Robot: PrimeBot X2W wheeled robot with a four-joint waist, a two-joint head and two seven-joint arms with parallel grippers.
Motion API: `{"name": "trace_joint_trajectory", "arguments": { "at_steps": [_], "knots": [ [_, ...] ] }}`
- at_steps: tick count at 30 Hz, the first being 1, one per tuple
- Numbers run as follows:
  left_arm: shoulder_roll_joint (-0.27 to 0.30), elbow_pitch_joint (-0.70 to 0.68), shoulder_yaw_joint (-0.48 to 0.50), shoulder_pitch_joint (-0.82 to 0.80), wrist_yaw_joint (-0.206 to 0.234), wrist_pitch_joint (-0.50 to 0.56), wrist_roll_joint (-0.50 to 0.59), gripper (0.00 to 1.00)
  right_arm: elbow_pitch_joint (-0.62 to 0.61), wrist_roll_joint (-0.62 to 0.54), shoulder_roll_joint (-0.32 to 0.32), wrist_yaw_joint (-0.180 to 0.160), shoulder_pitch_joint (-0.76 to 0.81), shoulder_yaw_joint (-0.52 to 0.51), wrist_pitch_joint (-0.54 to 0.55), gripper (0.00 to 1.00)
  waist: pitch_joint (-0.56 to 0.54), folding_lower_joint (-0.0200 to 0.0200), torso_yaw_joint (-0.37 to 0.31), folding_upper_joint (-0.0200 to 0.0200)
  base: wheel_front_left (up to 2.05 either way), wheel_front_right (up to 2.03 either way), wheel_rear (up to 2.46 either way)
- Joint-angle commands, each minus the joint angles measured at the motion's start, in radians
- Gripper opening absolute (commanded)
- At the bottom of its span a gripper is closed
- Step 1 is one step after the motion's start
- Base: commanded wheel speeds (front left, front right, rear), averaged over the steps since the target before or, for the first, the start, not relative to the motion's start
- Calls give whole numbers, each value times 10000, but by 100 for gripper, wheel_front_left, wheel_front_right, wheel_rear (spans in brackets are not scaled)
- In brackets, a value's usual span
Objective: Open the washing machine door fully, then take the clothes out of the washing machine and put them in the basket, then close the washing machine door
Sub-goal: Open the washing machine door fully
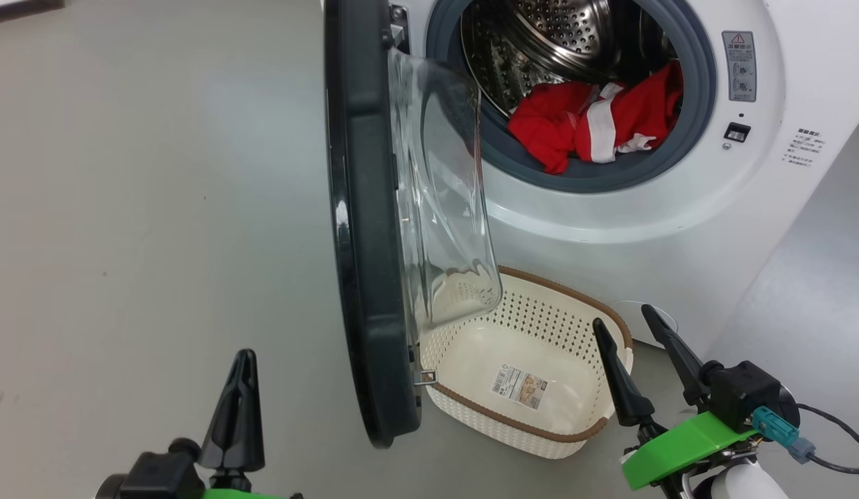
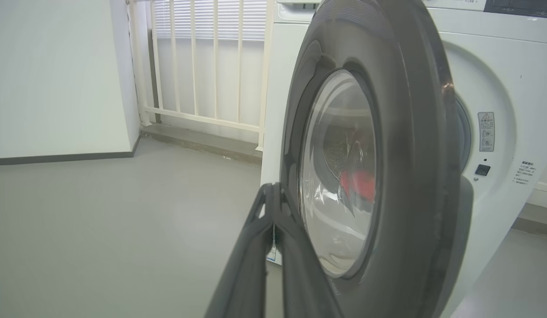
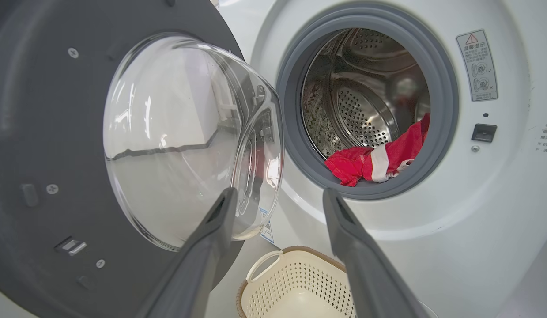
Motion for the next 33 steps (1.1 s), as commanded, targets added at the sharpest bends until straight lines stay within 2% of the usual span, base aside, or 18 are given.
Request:
{"name": "trace_joint_trajectory", "arguments": {
  "at_steps": [1, 15, 23, 27, 33],
  "knots": [
    [23, -376, 275, -234, -6, -49, 157, 0, -254, 51, 37, 65, -157, 210, -62, 100, -8, 0, 3, 0, 0, 0, 0],
    [76, -2161, -174, -1872, -590, -1, 347, 0, -119, 207, 37, 65, -94, 354, -63, 100, -119, 0, 2, 0, 0, 0, 0],
    [53, -3248, -1239, -2610, -779, 754, 348, 0, -58, 219, 37, 65, -59, 405, -63, 100, -164, 0, -147, 0, 0, 0, 0],
    [42, -3231, -2016, -2718, -879, 1295, 275, 0, -79, 190, 37, 65, -61, 398, -63, 100, -121, 0, -197, 0, 0, 0, 0],
    [32, -2646, -2746, -2576, -758, 1718, 91, 0, -107, 159, 37, 65, -86, 389, -63, 100, -41, 0, -255, 0, 0, 0, 0]
  ]
}}
